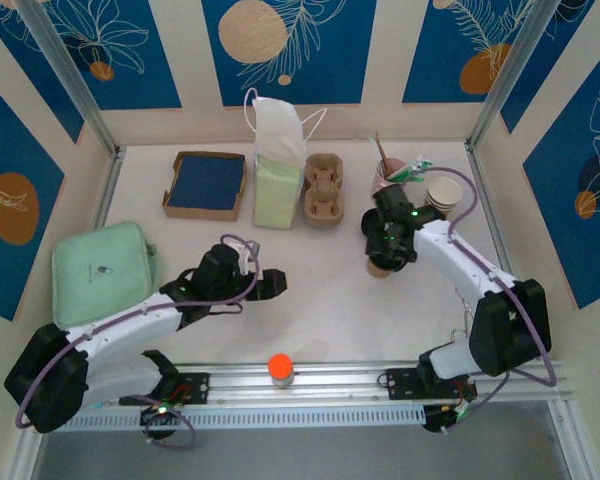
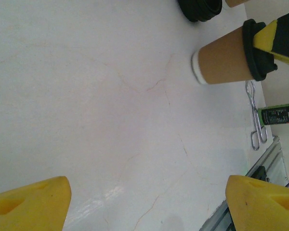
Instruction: Pack the takeout coffee
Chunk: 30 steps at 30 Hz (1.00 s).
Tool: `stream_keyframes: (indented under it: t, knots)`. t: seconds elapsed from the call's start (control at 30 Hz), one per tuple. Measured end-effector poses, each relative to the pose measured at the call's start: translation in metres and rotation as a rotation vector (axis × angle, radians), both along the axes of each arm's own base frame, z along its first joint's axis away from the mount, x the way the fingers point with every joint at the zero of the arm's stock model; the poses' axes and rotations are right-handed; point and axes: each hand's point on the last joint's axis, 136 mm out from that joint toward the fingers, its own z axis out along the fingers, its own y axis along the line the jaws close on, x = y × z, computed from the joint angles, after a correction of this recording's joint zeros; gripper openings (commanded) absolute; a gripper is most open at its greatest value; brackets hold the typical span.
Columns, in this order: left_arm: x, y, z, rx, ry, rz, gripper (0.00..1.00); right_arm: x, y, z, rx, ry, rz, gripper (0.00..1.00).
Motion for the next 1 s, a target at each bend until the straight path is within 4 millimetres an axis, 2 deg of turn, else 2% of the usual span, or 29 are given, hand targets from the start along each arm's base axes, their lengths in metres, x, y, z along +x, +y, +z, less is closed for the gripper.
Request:
stream_keyframes:
  t: [0.13, 0.43, 0.63, 0.97, 1.0]
  knots:
    - [-0.001, 0.002, 0.001, -0.003, -0.006, 0.005, 0.84, 0.005, -0.043, 0.0, -0.013, 0.005, -0.11, 0.67]
    - [-0.003, 0.007, 0.005, -0.009, -0.019, 0.014, 0.84, 0.015, -0.118, -0.001, -0.037, 0.006, -0.302, 0.66]
    - [-0.003, 0.01, 0.005, -0.005, -0.017, 0.019, 0.84, 0.019, -0.132, -0.002, -0.041, -0.001, -0.332, 0.68]
    - [-0.007, 0.016, 0.014, -0.013, -0.034, 0.026, 0.84, 0.02, -0.131, -0.002, -0.037, -0.002, -0.321, 0.81]
    - [-0.007, 0.016, 0.015, -0.012, -0.035, 0.027, 0.84, 0.02, -0.13, -0.002, -0.037, 0.001, -0.317, 0.85]
